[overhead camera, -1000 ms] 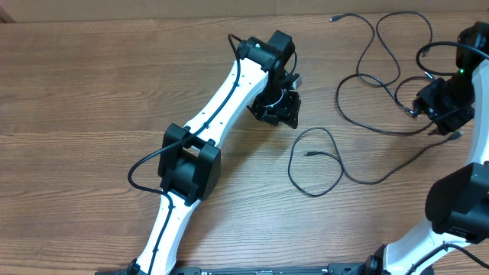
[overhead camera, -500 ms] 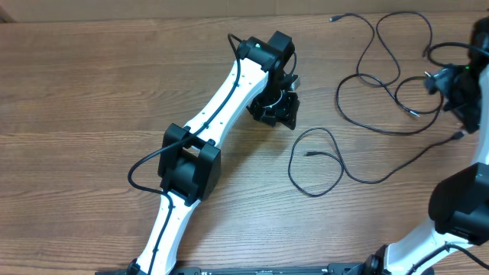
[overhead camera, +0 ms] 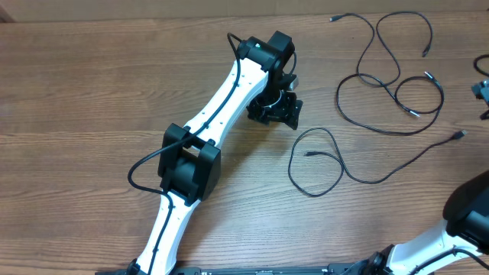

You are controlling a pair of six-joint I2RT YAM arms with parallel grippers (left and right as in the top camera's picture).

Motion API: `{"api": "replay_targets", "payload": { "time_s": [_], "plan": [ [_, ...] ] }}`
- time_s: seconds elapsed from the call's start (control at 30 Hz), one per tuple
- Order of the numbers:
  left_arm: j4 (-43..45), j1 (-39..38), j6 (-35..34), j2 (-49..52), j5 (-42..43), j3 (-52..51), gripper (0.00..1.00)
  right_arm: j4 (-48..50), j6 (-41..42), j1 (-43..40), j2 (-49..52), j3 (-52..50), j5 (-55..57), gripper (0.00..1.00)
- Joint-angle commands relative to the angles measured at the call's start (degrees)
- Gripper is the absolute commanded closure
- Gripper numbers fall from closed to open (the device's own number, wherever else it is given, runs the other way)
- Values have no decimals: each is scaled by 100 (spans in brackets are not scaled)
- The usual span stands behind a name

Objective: Untangle cables

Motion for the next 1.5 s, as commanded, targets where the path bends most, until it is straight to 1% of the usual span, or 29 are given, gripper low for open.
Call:
{"api": "replay_targets", "payload": {
  "time_s": [0.0, 0.03, 0.07, 0.1, 0.13, 0.2, 0.23, 0.27, 0.33, 0.53, 0.67, 0.83, 1.0, 1.27, 1.47],
  "plan": [
    [2, -42, 11, -55, -35, 160, 6, 275, -170, -164, -83, -474, 20, 0],
    [2, -42, 13, -55, -35, 160, 4, 380, -173, -243, -37, -621, -46, 0],
    [0, -42, 13, -55, -35, 160, 3, 457, -173, -295, 4, -710, -120, 4],
    [-4, -39, 13, -55, -35, 160, 3, 520, -170, -337, 55, -780, -170, 10],
    [-11, -42, 13, -55, -35, 160, 3, 568, -173, -380, 127, -826, -214, 19],
    [-22, -42, 13, -55, -37, 160, 2, 610, -173, -439, 380, -866, -337, 31],
    [-20, -39, 13, -55, -35, 160, 2, 612, -192, -444, 470, -866, -380, 36],
    [-17, -42, 13, -55, -35, 160, 2, 629, -321, -444, 590, -866, -487, 39],
    [0, -42, 11, -55, -35, 160, 2, 660, -564, -444, 809, -866, -645, 40],
    [-20, -42, 13, -55, -37, 160, 2, 723, -581, -442, 1276, -866, -796, 42],
    [4, -42, 11, -55, -35, 160, 1, 782, -581, -444, 1335, -866, -1132, 45],
    [22, -42, 11, -55, -35, 160, 1, 861, -577, -442, 1438, -866, -1222, 51],
    [22, -39, 11, -55, -35, 160, 1, 925, -577, -442, 1556, -868, -1425, 51],
    [31, -42, 11, -55, -35, 160, 1, 1067, -577, -431, 1578, -964, -1423, 58],
    [61, -44, 11, -55, -35, 160, 1, 1287, -577, -426, 1578, -1222, -1425, 57]
  ]
}}
